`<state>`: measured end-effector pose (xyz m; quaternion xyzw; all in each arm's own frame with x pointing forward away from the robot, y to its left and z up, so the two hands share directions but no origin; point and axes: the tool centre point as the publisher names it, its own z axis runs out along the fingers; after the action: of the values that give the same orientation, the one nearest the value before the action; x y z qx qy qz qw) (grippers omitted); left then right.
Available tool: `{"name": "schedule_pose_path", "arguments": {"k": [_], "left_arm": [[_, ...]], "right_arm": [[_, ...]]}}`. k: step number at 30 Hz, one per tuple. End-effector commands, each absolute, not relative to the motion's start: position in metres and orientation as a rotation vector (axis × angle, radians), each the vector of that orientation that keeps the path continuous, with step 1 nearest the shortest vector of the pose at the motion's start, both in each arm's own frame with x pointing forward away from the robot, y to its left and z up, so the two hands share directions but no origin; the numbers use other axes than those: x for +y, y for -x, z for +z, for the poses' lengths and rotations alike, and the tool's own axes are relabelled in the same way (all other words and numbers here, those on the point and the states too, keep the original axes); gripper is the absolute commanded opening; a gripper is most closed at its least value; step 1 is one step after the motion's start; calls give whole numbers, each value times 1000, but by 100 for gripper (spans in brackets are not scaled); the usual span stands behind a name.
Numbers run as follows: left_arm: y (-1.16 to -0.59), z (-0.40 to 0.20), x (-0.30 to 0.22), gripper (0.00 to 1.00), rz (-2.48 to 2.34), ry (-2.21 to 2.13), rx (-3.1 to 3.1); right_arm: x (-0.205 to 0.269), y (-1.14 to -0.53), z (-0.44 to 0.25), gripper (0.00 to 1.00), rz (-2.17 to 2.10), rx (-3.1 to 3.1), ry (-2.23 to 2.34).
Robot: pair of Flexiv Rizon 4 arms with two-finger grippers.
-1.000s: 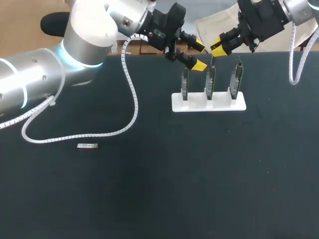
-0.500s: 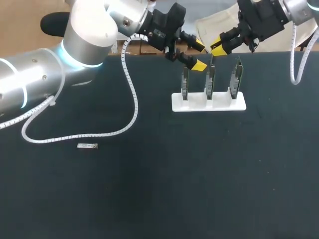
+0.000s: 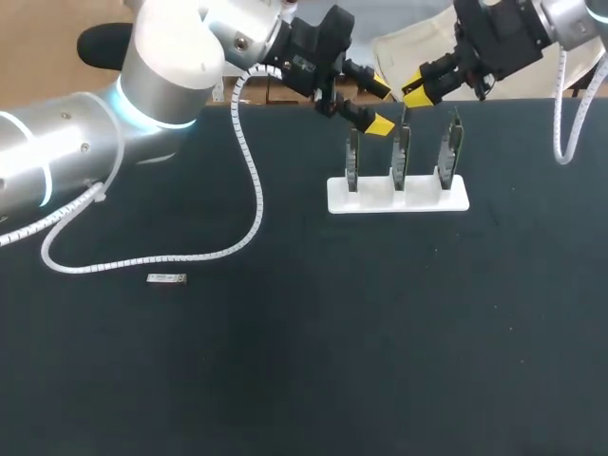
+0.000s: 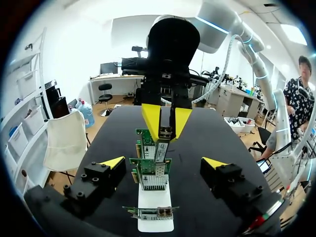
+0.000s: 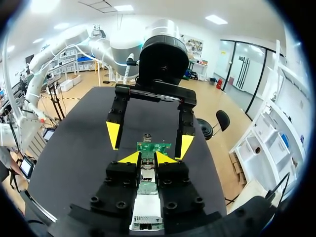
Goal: Pick up the optical module with the left hand, and insert it into the network port with the right hand.
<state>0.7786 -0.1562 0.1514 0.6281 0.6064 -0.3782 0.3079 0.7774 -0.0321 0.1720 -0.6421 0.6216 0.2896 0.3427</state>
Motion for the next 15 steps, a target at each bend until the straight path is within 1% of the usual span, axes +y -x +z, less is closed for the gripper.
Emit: {"name": "schedule_pose_path", "arguments": {"k": [1, 15], "left_arm": [[-779, 151, -156, 100, -999, -1660, 1602], [-779, 151, -156, 100, -999, -1660, 1602]], "right_arm": [[-33, -774, 172, 0, 743, 1615, 1659], [-32, -772, 174, 0, 764, 1615, 1638]]}}
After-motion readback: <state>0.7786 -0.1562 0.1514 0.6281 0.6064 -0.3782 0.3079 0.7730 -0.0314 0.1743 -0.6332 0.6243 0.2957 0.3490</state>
